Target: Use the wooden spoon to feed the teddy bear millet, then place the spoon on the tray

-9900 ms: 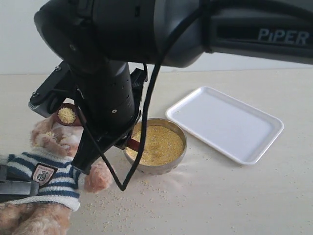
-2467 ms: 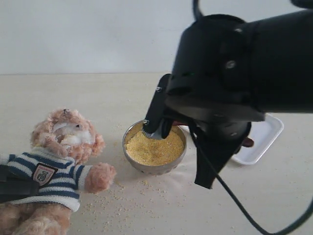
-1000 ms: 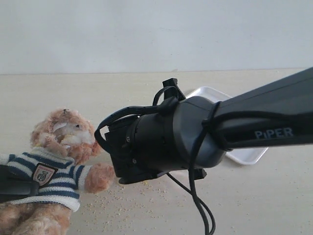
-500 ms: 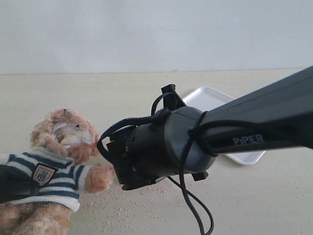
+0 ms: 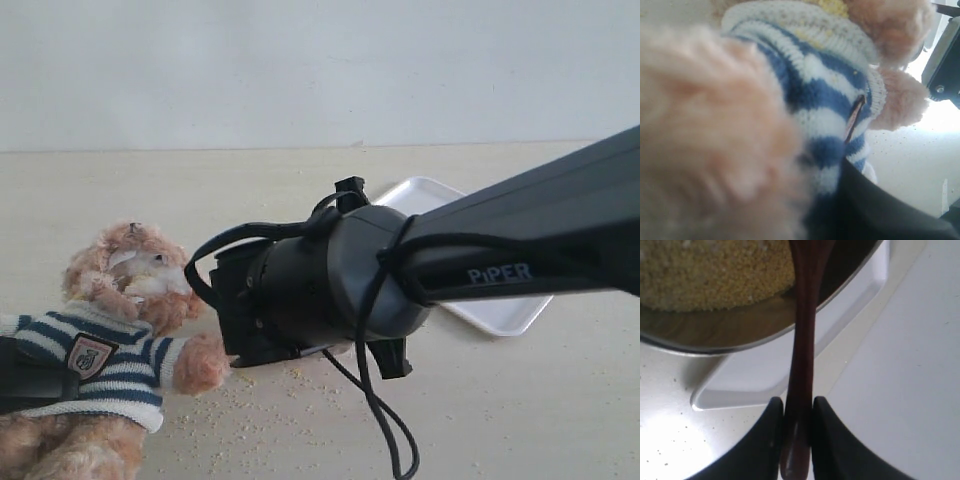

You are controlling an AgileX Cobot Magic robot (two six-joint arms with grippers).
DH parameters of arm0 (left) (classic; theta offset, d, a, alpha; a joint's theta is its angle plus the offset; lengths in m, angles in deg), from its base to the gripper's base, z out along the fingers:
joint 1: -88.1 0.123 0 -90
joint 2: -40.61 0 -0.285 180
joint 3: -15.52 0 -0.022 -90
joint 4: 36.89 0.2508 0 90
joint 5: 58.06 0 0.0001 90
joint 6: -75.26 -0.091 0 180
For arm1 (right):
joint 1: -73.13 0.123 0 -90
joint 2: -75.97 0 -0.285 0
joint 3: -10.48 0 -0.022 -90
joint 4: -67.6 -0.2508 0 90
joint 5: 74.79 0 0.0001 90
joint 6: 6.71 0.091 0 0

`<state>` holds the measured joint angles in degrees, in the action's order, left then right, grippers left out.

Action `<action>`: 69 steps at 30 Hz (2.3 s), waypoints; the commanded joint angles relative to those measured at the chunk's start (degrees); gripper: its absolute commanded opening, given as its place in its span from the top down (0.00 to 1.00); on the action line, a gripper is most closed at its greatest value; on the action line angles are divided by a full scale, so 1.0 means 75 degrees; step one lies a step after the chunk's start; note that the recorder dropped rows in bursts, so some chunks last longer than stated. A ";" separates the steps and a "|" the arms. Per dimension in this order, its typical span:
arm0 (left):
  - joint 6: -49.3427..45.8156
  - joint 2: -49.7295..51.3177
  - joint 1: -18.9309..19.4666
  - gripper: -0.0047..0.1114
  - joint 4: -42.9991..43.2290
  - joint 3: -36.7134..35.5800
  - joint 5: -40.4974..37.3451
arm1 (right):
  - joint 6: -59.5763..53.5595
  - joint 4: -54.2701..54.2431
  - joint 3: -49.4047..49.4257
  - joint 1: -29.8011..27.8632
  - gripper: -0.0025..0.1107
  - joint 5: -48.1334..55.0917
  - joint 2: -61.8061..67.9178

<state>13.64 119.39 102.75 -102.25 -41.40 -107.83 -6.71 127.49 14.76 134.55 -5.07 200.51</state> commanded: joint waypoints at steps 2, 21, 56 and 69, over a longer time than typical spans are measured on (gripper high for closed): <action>-0.0015 -0.0067 0.0014 0.92 -0.0108 -0.0028 -0.0076 | -0.0053 -0.0632 -0.0425 -0.0035 0.98 0.0031 -0.0013; -0.0015 -0.0067 0.0014 0.92 -0.0108 -0.0028 -0.0076 | -0.0262 -0.2049 -0.0487 -0.0035 0.98 0.0031 -0.0081; -0.0015 -0.0067 0.0014 0.92 -0.0108 -0.0028 -0.0076 | -0.0469 -0.4956 -0.1345 -0.1200 0.98 0.0031 -0.0470; -0.0015 -0.0067 0.0014 0.92 -0.0108 -0.0028 -0.0076 | -0.0750 -0.6600 -0.1345 -0.1896 0.98 0.0031 -0.1118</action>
<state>13.64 119.39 102.75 -102.25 -41.40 -107.83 -11.17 80.08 5.05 120.95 -5.05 194.55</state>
